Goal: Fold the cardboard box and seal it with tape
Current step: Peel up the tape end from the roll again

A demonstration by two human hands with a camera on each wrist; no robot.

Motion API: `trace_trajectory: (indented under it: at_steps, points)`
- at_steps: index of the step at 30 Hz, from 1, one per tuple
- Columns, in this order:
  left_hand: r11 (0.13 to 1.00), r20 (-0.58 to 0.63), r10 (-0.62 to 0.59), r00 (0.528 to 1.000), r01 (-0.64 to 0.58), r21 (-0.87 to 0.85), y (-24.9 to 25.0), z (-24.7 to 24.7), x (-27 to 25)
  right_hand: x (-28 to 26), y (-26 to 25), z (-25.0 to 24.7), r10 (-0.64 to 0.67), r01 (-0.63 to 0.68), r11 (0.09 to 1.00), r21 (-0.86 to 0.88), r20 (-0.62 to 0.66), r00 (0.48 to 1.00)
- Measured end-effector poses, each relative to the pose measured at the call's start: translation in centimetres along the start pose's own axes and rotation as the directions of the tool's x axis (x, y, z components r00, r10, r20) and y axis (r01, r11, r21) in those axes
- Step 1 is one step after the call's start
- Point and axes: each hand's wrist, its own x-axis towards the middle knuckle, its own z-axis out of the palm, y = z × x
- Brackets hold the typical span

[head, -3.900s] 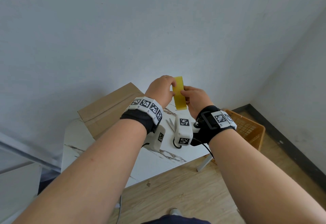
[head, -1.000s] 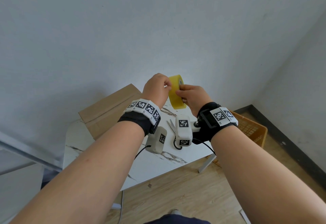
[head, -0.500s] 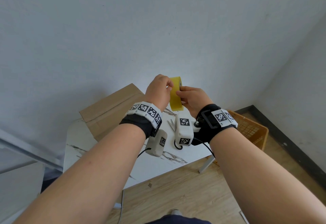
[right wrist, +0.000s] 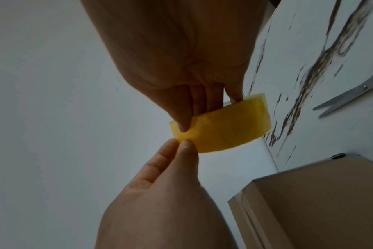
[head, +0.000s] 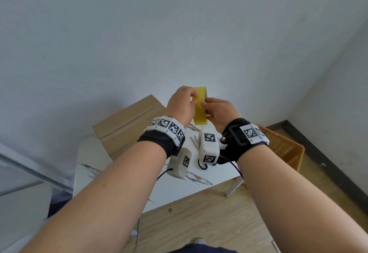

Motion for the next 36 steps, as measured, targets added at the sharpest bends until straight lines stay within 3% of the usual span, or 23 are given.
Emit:
trace_trajectory:
  at_steps: [13, 18, 24, 30, 36]
  points:
    - [0.998, 0.035, 0.034, 0.999, -0.032, -0.047, -0.8, 0.1, -0.4, -0.6, 0.5, -0.4, 0.011, -0.011, 1.0, 0.011, 0.054, 0.998]
    - [0.995, 0.003, -0.049, 0.999, 0.049, -0.083, -1.0, -1.1, 0.3, -0.7, -0.2, -0.6, 0.082, -0.084, 0.991, 0.105, 0.02, 0.996]
    - [0.981, 0.182, 0.068, 0.981, -0.099, 0.166, -2.0, -1.8, 0.9, -1.9, -1.0, 0.1, 0.064, -0.081, 0.98, 0.179, 0.097, 0.993]
    - [0.903, 0.175, 0.102, 0.979, -0.165, 0.396, -1.4, -1.7, 0.6, -2.7, -2.3, 0.9, 0.095, -0.099, 0.995, 0.018, 0.138, 0.986]
    - [0.837, 0.202, 0.152, 0.968, -0.235, 0.494, -0.5, -1.8, 0.5, -2.8, -2.6, 1.3, 0.11, -0.104, 0.993, -0.05, 0.117, 0.987]
